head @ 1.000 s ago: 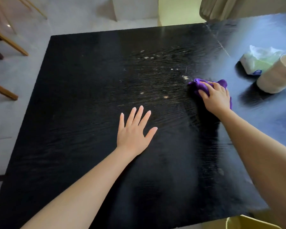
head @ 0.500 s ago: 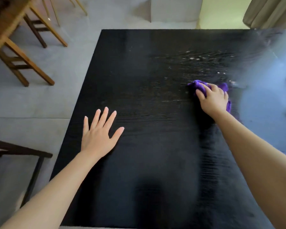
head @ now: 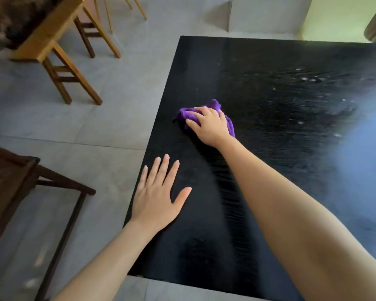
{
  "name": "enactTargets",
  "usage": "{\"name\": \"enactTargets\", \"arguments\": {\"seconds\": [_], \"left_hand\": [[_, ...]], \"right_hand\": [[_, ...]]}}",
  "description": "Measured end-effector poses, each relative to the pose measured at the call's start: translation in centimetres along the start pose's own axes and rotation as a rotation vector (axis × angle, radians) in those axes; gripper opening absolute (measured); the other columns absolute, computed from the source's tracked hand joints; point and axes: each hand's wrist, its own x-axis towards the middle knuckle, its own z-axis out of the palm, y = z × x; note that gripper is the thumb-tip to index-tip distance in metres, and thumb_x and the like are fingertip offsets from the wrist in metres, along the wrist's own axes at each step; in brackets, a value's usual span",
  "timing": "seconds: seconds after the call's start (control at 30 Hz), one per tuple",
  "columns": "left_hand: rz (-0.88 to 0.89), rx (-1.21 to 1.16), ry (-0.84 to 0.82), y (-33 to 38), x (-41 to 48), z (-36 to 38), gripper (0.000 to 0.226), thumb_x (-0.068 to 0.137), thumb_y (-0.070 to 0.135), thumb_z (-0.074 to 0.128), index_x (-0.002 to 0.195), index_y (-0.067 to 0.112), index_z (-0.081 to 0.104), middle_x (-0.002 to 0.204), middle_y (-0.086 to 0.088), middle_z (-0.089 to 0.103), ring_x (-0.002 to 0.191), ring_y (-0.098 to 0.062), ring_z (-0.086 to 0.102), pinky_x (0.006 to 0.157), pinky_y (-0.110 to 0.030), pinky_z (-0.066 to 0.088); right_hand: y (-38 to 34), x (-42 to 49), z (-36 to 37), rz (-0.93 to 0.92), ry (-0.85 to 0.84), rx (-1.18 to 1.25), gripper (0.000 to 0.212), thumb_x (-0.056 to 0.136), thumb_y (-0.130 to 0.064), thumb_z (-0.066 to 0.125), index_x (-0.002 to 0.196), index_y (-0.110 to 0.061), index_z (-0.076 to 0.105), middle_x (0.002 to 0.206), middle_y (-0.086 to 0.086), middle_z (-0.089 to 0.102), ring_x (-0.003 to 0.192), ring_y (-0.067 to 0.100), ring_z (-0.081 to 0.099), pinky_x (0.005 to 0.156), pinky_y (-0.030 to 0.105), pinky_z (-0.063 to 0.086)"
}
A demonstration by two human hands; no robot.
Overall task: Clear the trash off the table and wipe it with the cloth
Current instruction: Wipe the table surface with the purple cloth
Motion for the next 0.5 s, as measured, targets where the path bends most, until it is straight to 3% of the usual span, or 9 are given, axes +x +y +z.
{"name": "enactTargets", "arguments": {"seconds": [0.1,0.33,0.5], "left_hand": [[0.012,0.022,0.013,0.7,-2.8,0.3,0.075,0.09,0.064,0.007,0.149,0.021,0.024,0.157,-0.003,0.021,0.146,-0.023,0.018,0.114,-0.042,0.01],[0.038,0.064,-0.011,4.2,-6.5,1.1,0.071,0.091,0.064,0.01,0.148,0.024,0.026,0.156,-0.001,0.023,0.145,-0.028,0.02,0.114,-0.049,0.011],[0.013,0.081,-0.003,5.1,-6.7,1.3,0.072,0.091,0.064,0.008,0.148,0.024,0.026,0.157,0.001,0.022,0.145,-0.026,0.019,0.115,-0.047,0.007]], "right_hand": [[-1.3,-1.1,0.4,-0.086,-0.049,-0.006,0.048,0.095,-0.049,0.034,0.137,-0.029,0.045,0.146,-0.005,0.042,0.139,0.02,0.03,0.118,0.045,0.011],[2.0,-6.6,-0.5,-0.382,-0.1,-0.022,0.041,0.092,-0.041,0.048,0.131,-0.028,0.053,0.141,-0.001,0.049,0.136,0.022,0.038,0.115,0.041,0.019],[9.1,-9.8,-3.6,-0.341,-0.09,-0.065,0.047,0.088,-0.047,0.044,0.129,-0.027,0.056,0.137,0.004,0.054,0.131,0.025,0.046,0.108,0.041,0.032]]}}
